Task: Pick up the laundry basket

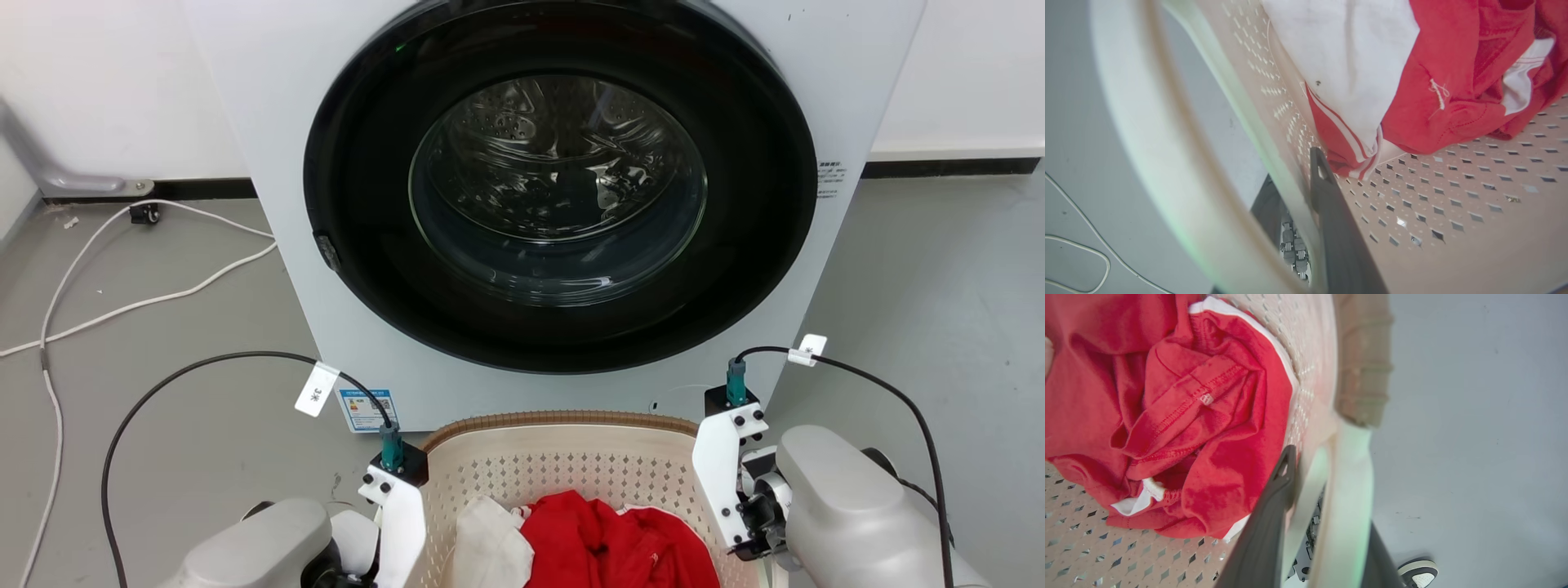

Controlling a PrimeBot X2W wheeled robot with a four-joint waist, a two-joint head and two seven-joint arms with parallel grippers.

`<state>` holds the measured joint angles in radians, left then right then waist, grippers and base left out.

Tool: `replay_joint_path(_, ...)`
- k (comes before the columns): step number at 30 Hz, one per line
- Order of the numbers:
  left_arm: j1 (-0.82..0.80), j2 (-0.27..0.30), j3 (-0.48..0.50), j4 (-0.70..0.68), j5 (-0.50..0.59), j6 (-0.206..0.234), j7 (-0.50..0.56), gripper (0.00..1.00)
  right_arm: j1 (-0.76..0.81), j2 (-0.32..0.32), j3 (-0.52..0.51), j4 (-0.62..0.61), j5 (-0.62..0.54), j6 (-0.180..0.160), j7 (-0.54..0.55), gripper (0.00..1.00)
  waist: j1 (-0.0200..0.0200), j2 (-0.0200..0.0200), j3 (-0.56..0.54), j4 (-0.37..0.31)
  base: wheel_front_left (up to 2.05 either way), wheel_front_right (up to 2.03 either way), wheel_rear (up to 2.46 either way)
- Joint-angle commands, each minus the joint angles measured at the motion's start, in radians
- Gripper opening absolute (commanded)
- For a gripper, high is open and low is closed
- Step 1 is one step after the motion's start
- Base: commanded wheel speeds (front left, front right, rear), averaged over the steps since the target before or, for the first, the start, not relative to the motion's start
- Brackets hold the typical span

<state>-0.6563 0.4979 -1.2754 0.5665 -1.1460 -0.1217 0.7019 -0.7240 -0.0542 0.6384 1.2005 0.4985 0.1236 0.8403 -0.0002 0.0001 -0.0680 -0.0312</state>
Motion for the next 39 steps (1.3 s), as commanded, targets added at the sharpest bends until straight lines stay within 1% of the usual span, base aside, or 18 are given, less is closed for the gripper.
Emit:
replay_joint_path(1,0.018,-0.019,-0.009,-0.014,-0.006,-0.015,0.008,0.0,-0.006,0.008,0.016,-0.023,0.009,0.013,0.003,0.0,0.0002,-0.0001,-0.006,0.004,0.0,0.0,0.0)
replay_joint_path(9,0.014,-0.042,-0.008,-0.01,-0.013,-0.016,-0.014,0.0,-0.015,0.014,0.044,-0.023,0.043,0.013,0.003,0.0,0.0002,-0.0001,-0.011,0.009,0.0,0.0,0.0)
replay_joint_path(14,0.007,-0.049,-0.008,-0.009,-0.013,-0.016,-0.037,0.0,-0.023,0.015,0.04,-0.009,0.062,0.013,-0.018,0.0,0.0002,-0.0001,-0.011,0.014,0.0,0.0,0.0)
replay_joint_path(39,-0.009,-0.06,-0.008,0.004,0.0,-0.017,-0.048,0.0,-0.038,0.017,0.089,0.013,0.121,0.013,-0.04,0.0,0.0002,-0.0001,-0.005,0.027,0.0,0.0,0.0)
